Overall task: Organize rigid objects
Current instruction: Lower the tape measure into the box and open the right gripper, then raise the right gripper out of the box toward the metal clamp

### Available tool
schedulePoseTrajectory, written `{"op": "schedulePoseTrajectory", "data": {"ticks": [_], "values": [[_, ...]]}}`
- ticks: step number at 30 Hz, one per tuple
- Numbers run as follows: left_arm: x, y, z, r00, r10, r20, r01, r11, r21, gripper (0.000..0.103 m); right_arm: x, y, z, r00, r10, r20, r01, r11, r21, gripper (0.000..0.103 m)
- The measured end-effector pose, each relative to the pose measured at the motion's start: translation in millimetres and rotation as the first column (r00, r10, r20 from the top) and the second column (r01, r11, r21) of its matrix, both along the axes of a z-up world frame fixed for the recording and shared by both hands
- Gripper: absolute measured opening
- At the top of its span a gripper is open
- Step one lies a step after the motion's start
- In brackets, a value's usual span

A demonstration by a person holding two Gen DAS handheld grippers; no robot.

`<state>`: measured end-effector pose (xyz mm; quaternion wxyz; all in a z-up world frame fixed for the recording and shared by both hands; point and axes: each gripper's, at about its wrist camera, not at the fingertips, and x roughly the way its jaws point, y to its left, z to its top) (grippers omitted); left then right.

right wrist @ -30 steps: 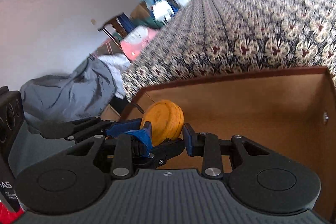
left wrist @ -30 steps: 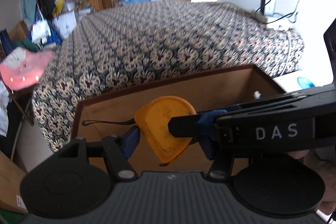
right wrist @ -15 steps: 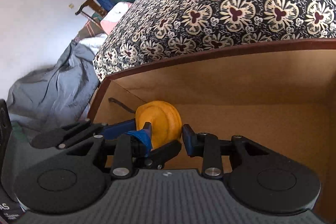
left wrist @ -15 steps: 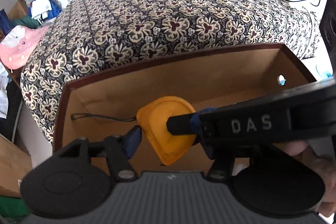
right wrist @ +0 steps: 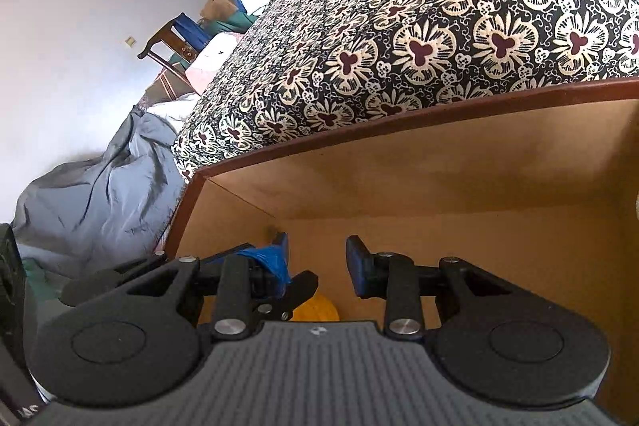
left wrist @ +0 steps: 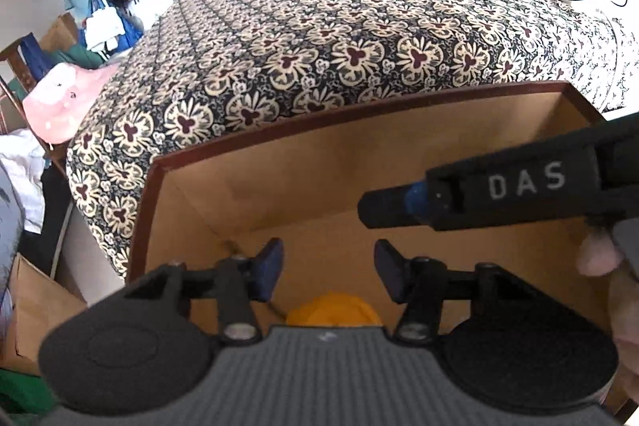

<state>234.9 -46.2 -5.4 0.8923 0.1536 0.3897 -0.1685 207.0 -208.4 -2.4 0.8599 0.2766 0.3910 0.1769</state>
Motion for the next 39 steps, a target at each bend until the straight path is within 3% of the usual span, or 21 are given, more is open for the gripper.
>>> {"op": "schedulePoseTrajectory", "data": {"ticks": [8, 12, 18, 24, 31, 39], "values": [[-4.0, -2.6, -0.8, 0.999, 0.003, 0.035, -0.004, 1.0, 0.024, 0.057, -27.9, -2.2, 9.7, 0.999, -0.018, 0.029, 0.02, 0.998, -0.057, 0.015], [-5.4, -3.2, -1.8, 0.999, 0.006, 0.043, -0.008, 0.999, 0.035, 0.057, -41.1, -4.5, 4.6, 0.996, -0.044, 0.075, 0.053, 0.99, -0.13, 0.016], [-7.4, -5.4, -4.5, 0.999, 0.03, 0.038, -0.033, 0.997, 0.063, 0.057, -34.6, -23.3, -4.1, 0.995, -0.092, 0.041, 0.093, 0.995, -0.023, 0.017], [-15.0, -6.4, -3.4, 0.999, 0.041, 0.017, -0.042, 0.998, 0.041, 0.057, -36.6, -22.0, -4.6, 0.997, -0.058, 0.044, 0.061, 0.997, -0.057, 0.017], [-28.9, -14.2, -6.7, 0.999, 0.039, 0.03, -0.041, 0.996, 0.077, 0.057, -43.4, -24.8, -7.6, 0.999, -0.044, 0.029, 0.046, 0.997, -0.064, 0.017], [-26.1, -13.8, -5.3, 0.997, 0.067, 0.044, -0.071, 0.994, 0.088, 0.058, -50.4, -28.5, 1.0, 0.99, -0.11, 0.088, 0.119, 0.987, -0.109, 0.017]]}}
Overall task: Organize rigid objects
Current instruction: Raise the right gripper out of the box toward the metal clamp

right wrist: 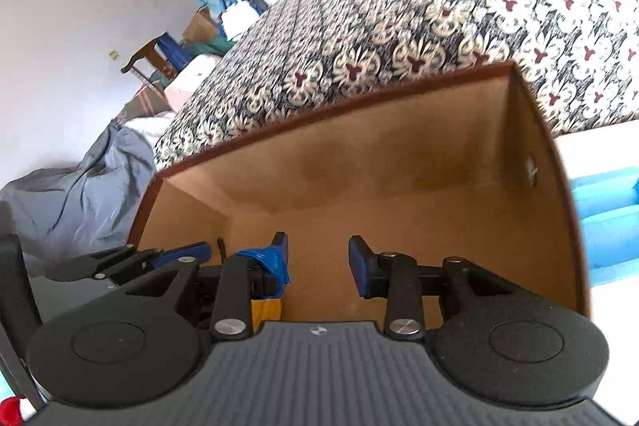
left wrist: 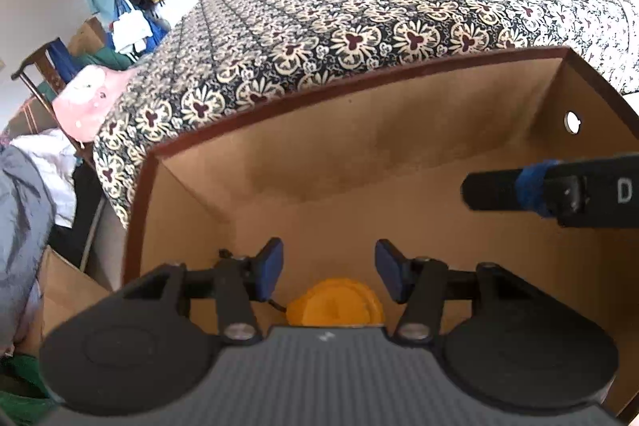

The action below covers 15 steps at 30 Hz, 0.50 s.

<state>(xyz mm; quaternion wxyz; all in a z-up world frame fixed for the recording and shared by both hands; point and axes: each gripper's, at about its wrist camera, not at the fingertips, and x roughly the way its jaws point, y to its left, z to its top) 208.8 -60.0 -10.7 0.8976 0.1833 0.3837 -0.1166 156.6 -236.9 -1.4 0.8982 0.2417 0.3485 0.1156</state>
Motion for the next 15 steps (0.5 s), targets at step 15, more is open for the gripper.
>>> {"op": "schedulePoseTrajectory", "data": {"ticks": [15], "values": [[-27.1, 4.6, 23.8, 0.995, 0.03, 0.097, -0.032, 0.999, 0.011, 0.063, -55.1, 5.6, 18.0, 0.995, -0.021, 0.102, 0.031, 0.995, -0.096, 0.017]]}}
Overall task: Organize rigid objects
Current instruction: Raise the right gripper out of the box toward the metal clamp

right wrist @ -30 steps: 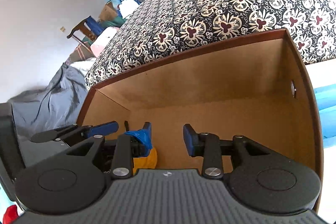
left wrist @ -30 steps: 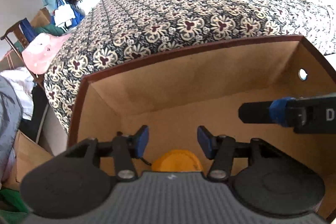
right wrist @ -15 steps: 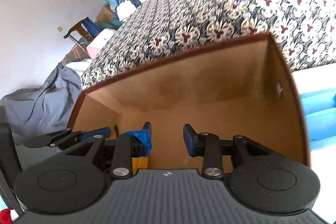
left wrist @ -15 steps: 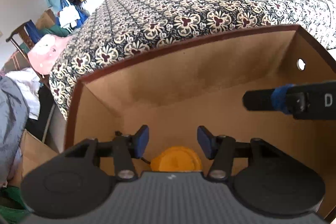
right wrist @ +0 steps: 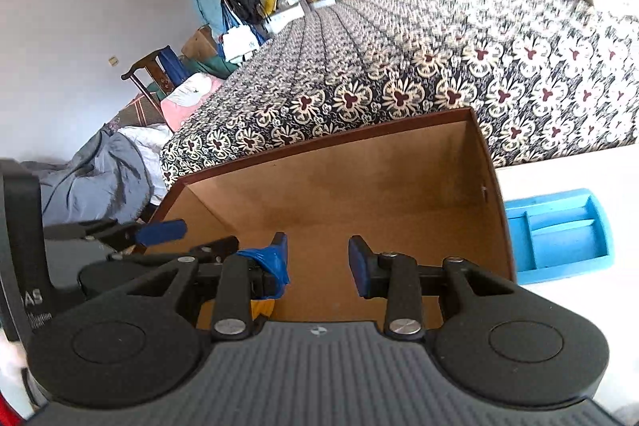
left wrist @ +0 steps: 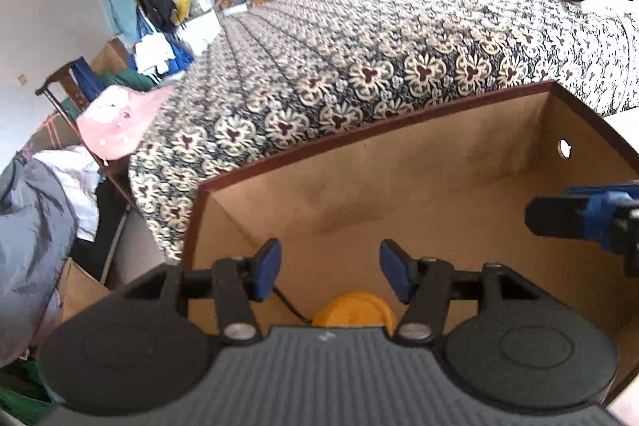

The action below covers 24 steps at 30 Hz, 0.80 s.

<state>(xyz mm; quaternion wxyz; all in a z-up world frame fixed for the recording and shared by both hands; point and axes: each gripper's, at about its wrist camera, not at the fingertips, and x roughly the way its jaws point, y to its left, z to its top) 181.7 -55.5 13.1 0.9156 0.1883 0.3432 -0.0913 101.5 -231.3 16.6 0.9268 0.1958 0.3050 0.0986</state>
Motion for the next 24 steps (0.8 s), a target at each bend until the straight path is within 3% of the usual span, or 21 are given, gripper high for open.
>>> {"op": "schedulePoseTrajectory", "data": {"ticks": [5, 10, 18, 24], "values": [[-20.4, 8.1, 9.8, 1.0, 0.024, 0.016, -0.023, 1.0, -0.005, 0.065, -21.5, 4.0, 1.5, 1.0, -0.004, 0.008, 0.003, 0.999, 0.037, 0.017], [-46.7, 13.9, 24.2, 0.996, 0.041, 0.08, -0.042, 0.999, 0.008, 0.069, -43.2, 14.7, 9.2, 0.999, 0.002, 0.05, -0.002, 1.0, -0.007, 0.017], [-81.4, 25.2, 36.1, 0.991, 0.066, 0.113, -0.065, 0.998, -0.01, 0.071, -70.3, 24.8, 15.0, 0.993, -0.005, 0.116, 0.01, 0.999, -0.04, 0.017], [-106.0, 34.1, 39.2, 0.991, 0.085, 0.101, -0.079, 0.995, -0.068, 0.073, -85.7, 28.2, 13.6, 0.99, 0.004, 0.138, 0.001, 0.999, -0.035, 0.018]]}}
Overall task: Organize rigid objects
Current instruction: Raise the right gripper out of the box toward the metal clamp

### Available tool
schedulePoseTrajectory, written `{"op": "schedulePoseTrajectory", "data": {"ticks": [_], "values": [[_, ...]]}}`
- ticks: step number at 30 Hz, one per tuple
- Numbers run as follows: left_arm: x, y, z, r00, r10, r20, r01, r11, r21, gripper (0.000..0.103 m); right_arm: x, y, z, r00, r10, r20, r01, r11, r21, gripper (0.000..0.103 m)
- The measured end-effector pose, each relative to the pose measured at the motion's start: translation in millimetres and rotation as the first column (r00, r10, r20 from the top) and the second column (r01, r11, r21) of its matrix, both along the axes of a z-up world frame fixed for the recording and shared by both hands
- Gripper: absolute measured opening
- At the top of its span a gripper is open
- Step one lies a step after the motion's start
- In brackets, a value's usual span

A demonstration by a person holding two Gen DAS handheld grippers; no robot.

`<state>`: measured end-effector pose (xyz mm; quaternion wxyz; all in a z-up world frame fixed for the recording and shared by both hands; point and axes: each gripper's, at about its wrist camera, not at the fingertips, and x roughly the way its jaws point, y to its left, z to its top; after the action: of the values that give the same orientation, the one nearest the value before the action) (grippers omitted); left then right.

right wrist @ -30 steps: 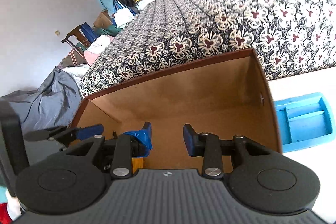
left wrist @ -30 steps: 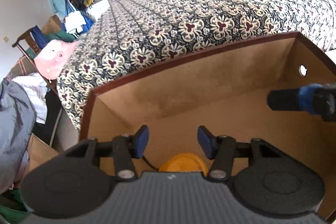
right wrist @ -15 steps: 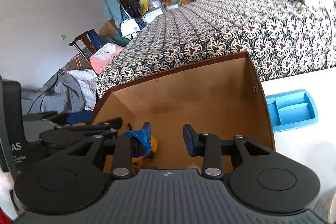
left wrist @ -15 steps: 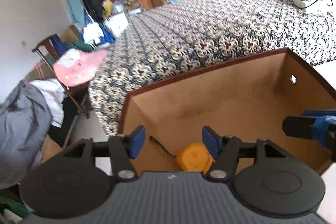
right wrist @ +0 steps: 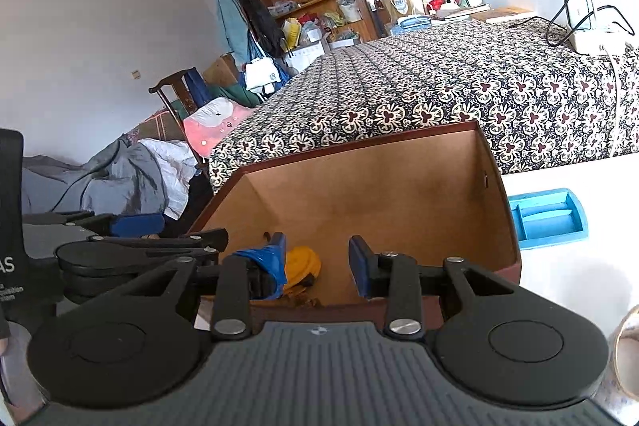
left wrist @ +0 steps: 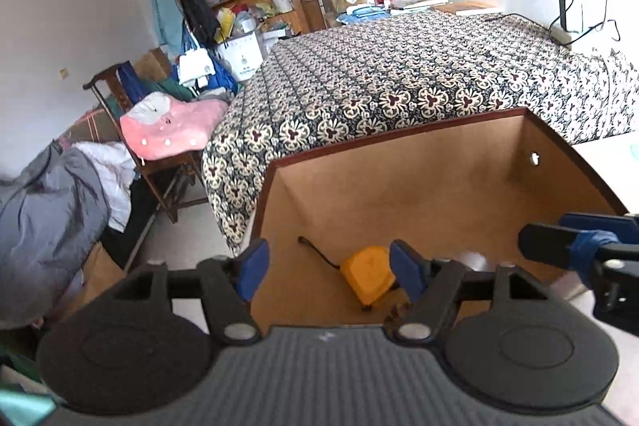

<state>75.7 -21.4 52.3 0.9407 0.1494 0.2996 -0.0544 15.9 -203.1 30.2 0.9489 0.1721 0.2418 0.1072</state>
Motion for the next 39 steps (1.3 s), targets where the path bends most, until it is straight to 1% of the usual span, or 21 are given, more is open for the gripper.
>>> {"op": "schedulePoseTrajectory", "data": {"ticks": [6, 10, 13, 24, 30, 35, 39], "values": [[-18.9, 2.3, -6.9, 1.0, 0.017, -0.005, -0.017, 1.0, 0.003, 0.073, -10.5, 1.7, -5.4, 1.0, 0.01, -0.001, -0.01, 1.0, 0.008, 0.018], [-28.0, 5.0, -10.0, 1.0, 0.015, -0.026, -0.016, 1.0, -0.016, 0.073, -17.0, 2.0, -10.4, 0.999, 0.03, -0.022, -0.029, 0.999, 0.018, 0.018], [-33.6, 3.6, -13.8, 0.999, 0.012, -0.038, -0.013, 1.0, -0.012, 0.075, -19.4, 2.0, -13.3, 0.999, 0.036, -0.039, -0.034, 0.999, 0.032, 0.018], [-41.7, 0.5, -35.3, 0.992, -0.002, -0.122, -0.002, 1.0, -0.025, 0.076, -29.6, 1.5, -30.4, 0.996, 0.027, -0.091, -0.023, 0.999, 0.048, 0.018], [-44.5, -2.9, -46.8, 0.989, -0.012, -0.147, 0.009, 1.0, -0.019, 0.076, -35.0, 1.2, -41.5, 0.992, 0.037, -0.119, -0.03, 0.997, 0.065, 0.018], [-49.7, -1.7, -55.1, 0.987, -0.034, -0.16, 0.027, 0.999, -0.045, 0.076, -40.3, 1.6, -53.3, 0.989, 0.042, -0.139, -0.038, 0.999, 0.037, 0.018], [-55.4, -3.2, -64.2, 0.982, -0.079, -0.169, 0.067, 0.995, -0.074, 0.076, -43.2, -2.8, -65.4, 0.985, 0.036, -0.168, -0.033, 0.999, 0.018, 0.018]]}}
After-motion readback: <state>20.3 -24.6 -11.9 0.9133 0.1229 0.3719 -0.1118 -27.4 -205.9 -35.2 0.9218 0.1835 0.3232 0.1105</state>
